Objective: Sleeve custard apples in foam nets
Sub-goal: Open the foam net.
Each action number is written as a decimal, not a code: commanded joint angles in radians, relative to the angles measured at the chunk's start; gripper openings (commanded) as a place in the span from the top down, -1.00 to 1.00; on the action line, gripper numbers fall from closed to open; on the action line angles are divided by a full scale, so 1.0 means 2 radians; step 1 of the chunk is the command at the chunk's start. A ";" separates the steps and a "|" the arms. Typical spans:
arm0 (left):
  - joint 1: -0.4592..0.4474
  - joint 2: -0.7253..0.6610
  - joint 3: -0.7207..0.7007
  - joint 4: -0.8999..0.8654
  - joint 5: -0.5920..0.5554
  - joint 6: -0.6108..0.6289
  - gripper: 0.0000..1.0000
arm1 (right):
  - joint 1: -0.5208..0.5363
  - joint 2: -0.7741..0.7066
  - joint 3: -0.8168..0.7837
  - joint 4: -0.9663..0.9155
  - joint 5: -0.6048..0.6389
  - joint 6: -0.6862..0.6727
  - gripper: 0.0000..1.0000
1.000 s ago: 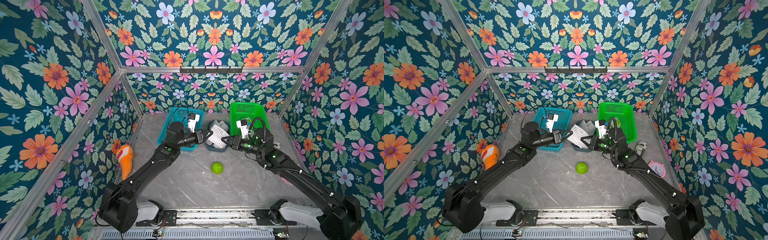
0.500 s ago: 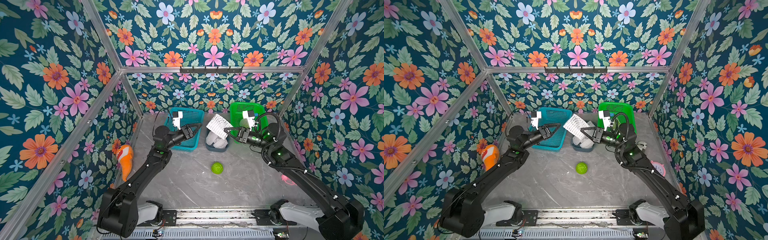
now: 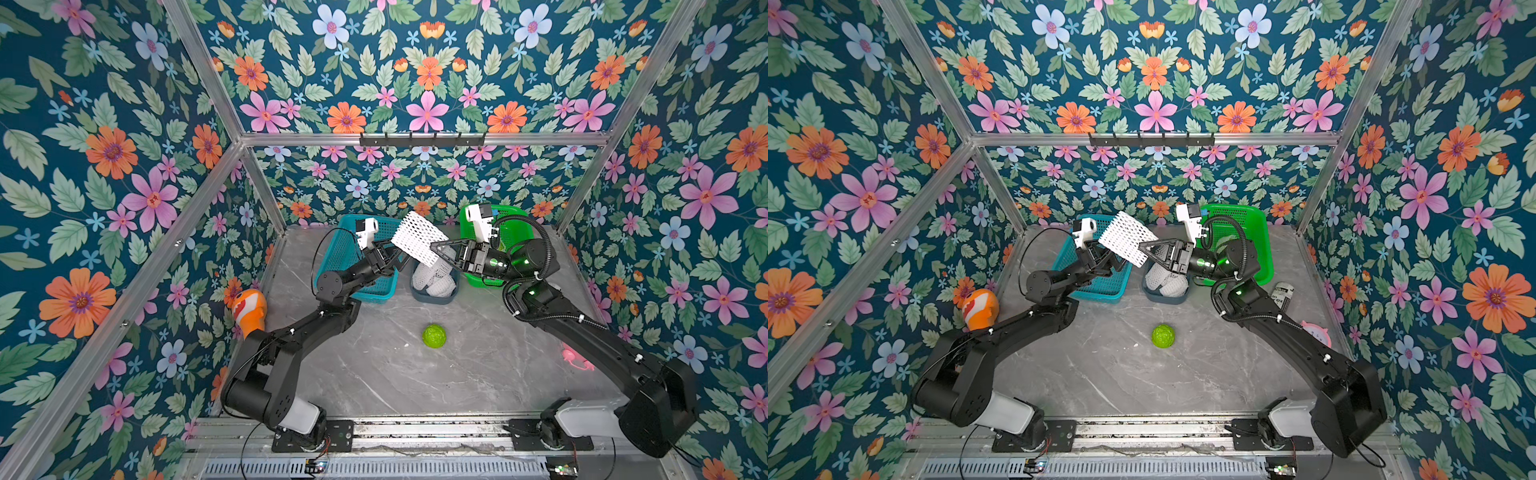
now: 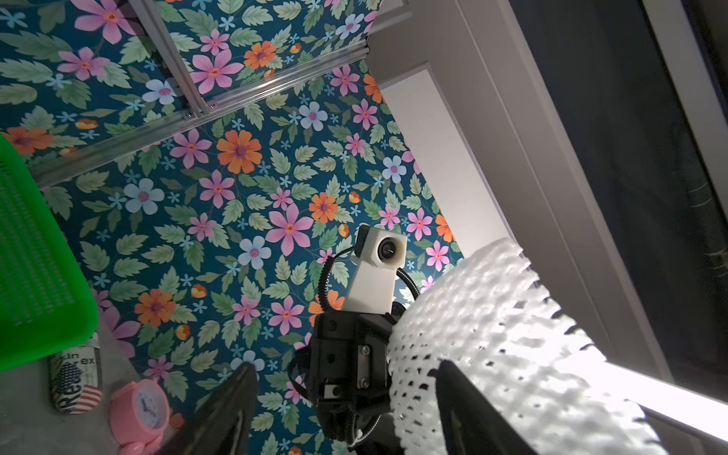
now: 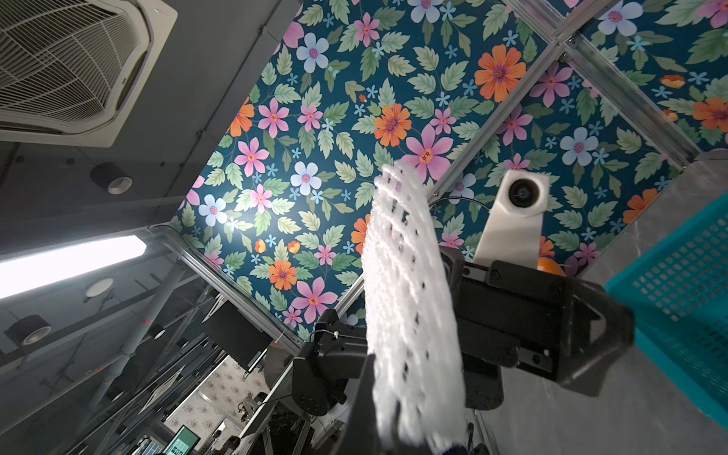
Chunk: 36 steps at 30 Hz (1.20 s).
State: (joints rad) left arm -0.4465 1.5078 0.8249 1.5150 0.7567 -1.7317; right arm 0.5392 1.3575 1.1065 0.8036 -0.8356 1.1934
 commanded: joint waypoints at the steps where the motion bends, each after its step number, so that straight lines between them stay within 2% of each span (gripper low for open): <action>1: -0.014 -0.001 0.012 0.096 -0.001 -0.033 -0.47 | 0.005 0.017 0.014 0.076 -0.007 0.032 1.00; 10: -0.021 -0.006 0.021 0.102 -0.008 -0.040 -0.51 | 0.008 0.029 0.010 0.064 -0.003 0.033 1.00; 14: -0.024 -0.005 0.023 0.102 -0.007 -0.045 -0.47 | 0.007 0.024 0.008 0.026 0.002 0.008 1.00; 20: -0.025 -0.007 0.019 0.102 -0.006 -0.046 -0.04 | 0.006 0.025 0.010 0.035 0.004 0.013 1.00; 22: -0.025 -0.006 0.019 0.102 -0.004 -0.048 0.16 | 0.006 0.023 0.011 0.029 0.005 0.009 1.00; 24: -0.025 -0.008 0.020 0.102 -0.001 -0.048 0.23 | 0.005 0.024 0.012 0.027 0.003 0.007 1.00; 25: -0.025 -0.008 0.019 0.102 -0.001 -0.048 0.23 | 0.004 0.024 0.011 0.027 0.003 0.006 1.00; 28: -0.027 -0.007 0.022 0.102 0.009 -0.050 -0.05 | 0.003 0.027 0.013 0.032 0.002 0.008 1.00; 30: -0.028 -0.008 0.022 0.102 0.012 -0.051 -0.31 | 0.002 0.032 0.014 0.049 0.002 0.015 1.00; 33: -0.031 -0.004 0.018 0.102 0.014 -0.057 -0.40 | 0.000 0.041 0.017 0.080 0.003 0.030 1.00; 36: -0.031 -0.006 0.019 0.102 0.016 -0.058 -0.36 | 0.000 0.048 0.022 0.077 0.002 0.029 1.00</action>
State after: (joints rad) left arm -0.5083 1.4998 0.8589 1.5997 0.7689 -1.8389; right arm 0.5400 1.4483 1.1404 0.8864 -0.8341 1.2301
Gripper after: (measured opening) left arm 0.694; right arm 0.052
